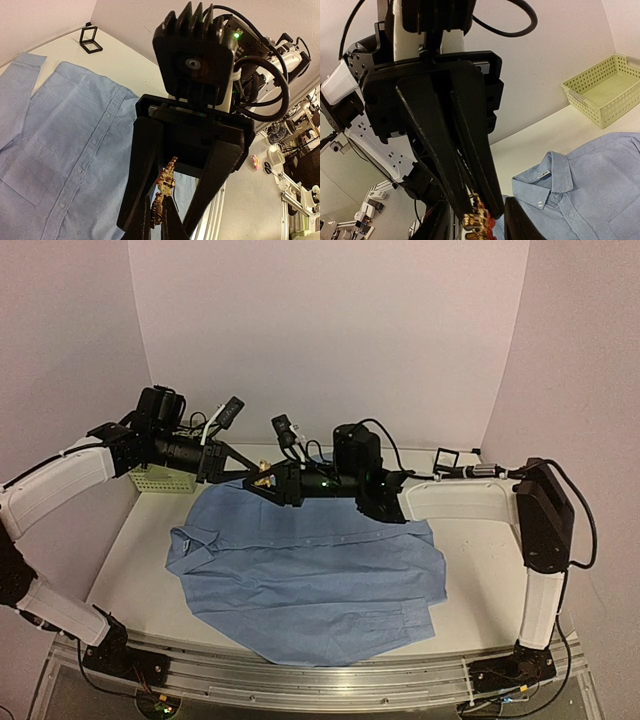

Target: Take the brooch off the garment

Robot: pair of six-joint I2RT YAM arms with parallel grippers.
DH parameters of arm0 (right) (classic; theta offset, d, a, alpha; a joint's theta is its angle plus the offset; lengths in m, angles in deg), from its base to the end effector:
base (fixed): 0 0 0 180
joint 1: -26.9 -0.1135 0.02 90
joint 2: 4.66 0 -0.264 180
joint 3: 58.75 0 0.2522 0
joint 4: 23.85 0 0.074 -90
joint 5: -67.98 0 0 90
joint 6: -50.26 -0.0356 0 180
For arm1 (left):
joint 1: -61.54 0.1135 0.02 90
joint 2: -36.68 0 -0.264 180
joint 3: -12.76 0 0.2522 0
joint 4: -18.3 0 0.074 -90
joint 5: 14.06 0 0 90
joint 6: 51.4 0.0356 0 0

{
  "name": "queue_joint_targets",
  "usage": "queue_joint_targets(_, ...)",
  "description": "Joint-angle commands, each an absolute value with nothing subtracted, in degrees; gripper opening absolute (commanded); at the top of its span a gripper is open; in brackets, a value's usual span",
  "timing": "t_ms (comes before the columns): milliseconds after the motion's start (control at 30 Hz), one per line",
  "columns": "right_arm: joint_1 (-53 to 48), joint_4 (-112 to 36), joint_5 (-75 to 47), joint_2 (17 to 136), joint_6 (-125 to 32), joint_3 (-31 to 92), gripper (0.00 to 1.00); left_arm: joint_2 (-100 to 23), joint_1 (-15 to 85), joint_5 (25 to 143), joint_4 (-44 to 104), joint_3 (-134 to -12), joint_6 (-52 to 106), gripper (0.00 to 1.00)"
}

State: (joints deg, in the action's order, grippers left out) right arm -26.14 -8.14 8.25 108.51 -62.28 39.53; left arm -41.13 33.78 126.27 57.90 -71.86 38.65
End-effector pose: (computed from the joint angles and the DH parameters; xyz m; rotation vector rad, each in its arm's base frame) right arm 0.2697 0.3882 0.2929 -0.8919 1.5086 1.4118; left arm 0.2492 -0.1621 0.3491 1.0157 1.8882 -1.2186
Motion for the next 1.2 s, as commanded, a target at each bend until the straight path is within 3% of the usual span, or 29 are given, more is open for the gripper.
queue_joint_targets(0,-26.61,-7.38,7.35,102.77,-60.33,38.37,0.42,-39.16,33.24,128.2,55.58,-70.42,39.94,0.0)
queue_joint_targets(267,-24.97,-14.73,10.37,99.08,-60.9,38.57,0.62,-37.25,33.24,131.09,46.8,-65.02,33.57,0.0)
queue_joint_targets(500,-23.38,-16.09,11.18,97.07,-62.64,38.09,0.65,-35.35,33.24,132.1,39.17,-60.89,30.25,0.0)
queue_joint_targets(700,-23.37,-21.23,8.93,98.15,-62.37,38.88,0.4,-34.32,33.24,131.75,35.83,-59.57,29.39,0.0)
queue_joint_targets(967,-23.47,-22.5,10.66,99.05,-63.07,39.44,0.27,-34.25,33.24,131.51,35.47,-59.58,28.94,0.0)
queue_joint_targets(1167,-23.48,-22.5,11.06,99.84,-63.23,40.03,0.06,-34.54,33.24,131.49,35.32,-59.97,29.23,0.0)
